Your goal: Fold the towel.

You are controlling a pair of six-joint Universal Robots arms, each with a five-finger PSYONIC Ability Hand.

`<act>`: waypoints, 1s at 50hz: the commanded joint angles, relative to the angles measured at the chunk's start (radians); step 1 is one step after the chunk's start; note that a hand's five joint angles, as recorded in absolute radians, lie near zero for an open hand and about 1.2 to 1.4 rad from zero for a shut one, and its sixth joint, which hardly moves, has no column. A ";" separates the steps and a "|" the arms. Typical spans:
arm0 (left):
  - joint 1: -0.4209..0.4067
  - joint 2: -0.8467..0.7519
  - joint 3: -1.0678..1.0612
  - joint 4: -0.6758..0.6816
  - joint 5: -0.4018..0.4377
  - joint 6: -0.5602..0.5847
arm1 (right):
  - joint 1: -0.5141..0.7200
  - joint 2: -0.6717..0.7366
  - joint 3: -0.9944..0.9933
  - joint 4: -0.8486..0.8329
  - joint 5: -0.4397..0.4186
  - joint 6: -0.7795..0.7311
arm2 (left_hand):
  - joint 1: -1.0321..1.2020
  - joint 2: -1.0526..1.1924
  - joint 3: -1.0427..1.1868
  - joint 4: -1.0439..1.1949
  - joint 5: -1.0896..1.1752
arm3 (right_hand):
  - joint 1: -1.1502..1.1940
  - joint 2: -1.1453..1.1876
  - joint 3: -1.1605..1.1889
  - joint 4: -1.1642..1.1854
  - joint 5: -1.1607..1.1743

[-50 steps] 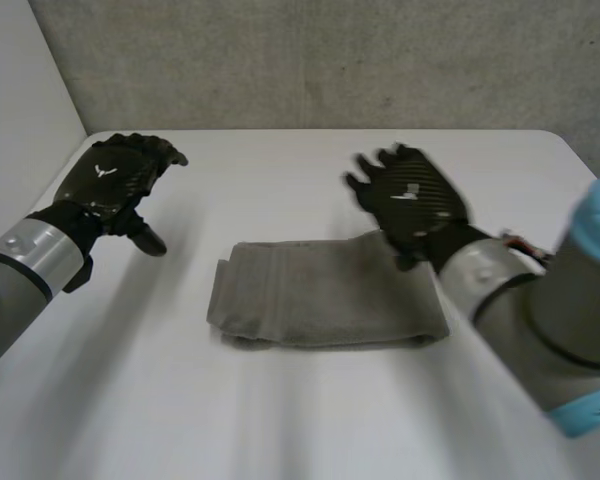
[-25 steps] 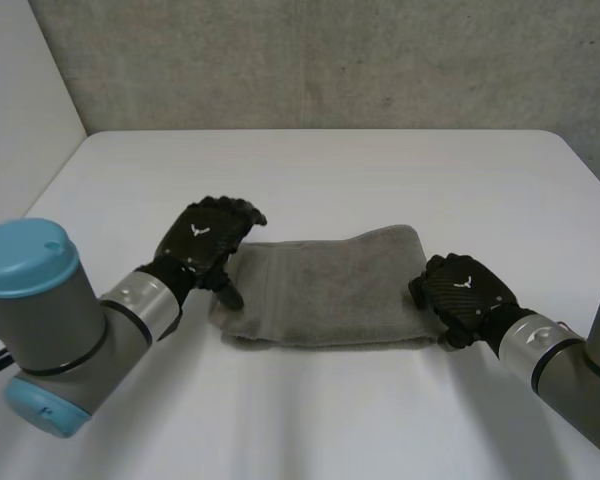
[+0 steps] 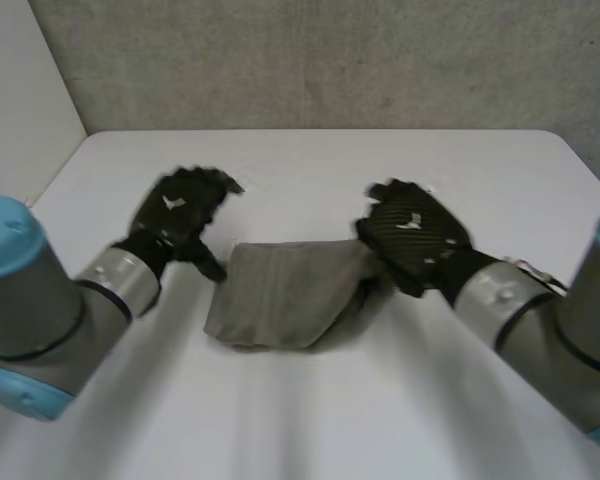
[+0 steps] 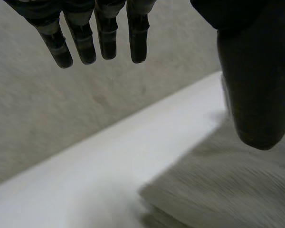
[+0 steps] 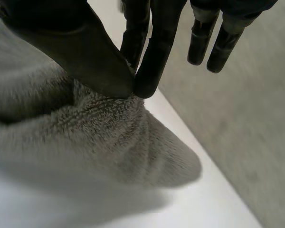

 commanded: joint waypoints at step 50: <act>-0.117 -0.121 0.033 -0.003 -0.053 -0.204 | 0.047 0.318 -0.194 -0.005 0.010 0.608 | -0.042 -0.025 -0.049 -0.055 -0.001 | -1.090 -1.139 -0.052 -0.071 -1.155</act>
